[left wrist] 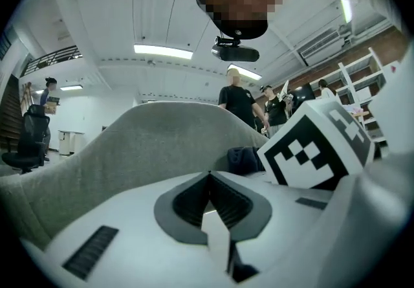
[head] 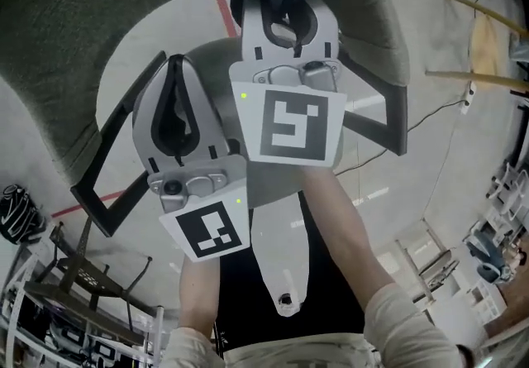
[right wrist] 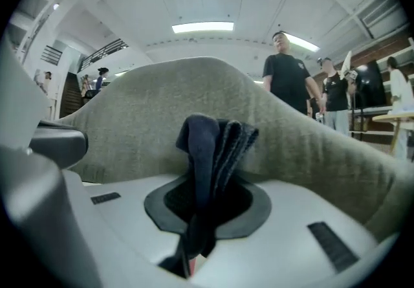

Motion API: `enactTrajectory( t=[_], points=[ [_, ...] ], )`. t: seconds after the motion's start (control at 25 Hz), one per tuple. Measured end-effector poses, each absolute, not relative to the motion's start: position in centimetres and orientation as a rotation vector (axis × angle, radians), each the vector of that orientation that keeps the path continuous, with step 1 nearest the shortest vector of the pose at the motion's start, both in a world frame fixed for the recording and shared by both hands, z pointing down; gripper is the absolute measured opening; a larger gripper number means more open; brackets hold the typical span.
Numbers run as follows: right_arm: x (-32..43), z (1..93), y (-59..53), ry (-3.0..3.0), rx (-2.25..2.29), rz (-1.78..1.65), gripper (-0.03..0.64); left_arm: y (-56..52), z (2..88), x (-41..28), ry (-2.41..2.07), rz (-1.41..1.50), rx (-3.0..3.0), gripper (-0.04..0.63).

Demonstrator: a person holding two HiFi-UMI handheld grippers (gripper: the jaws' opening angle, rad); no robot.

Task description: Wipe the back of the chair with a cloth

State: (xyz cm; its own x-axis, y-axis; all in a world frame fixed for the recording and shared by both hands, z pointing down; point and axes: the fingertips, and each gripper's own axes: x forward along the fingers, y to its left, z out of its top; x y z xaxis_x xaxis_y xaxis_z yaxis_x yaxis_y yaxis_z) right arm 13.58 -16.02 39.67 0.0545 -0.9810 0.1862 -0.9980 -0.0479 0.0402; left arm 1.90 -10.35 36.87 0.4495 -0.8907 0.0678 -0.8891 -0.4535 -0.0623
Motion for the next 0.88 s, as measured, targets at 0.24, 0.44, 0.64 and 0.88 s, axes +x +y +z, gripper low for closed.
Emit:
enactTrajectory(
  t=[0.24, 0.44, 0.64, 0.88],
  points=[
    [18.6, 38.8, -12.2, -1.807, 2.385, 0.183, 0.054, -9.6, 36.7, 4.5, 1.471, -0.140, -2.739, 0.014],
    [20.8, 38.6, -8.9, -1.657, 2.501, 0.197, 0.054, -8.3, 36.5, 6.8, 1.346, -0.126, -2.803, 0.014],
    [21.4, 38.4, -6.1, -1.565, 2.548, 0.192, 0.054, -7.4, 35.9, 7.8, 1.275, -0.095, -2.827, 0.014],
    [21.8, 38.6, -3.6, -1.519, 2.571, 0.207, 0.054, -6.0, 35.9, 8.0, 1.249, -0.094, -2.841, 0.014]
  ],
)
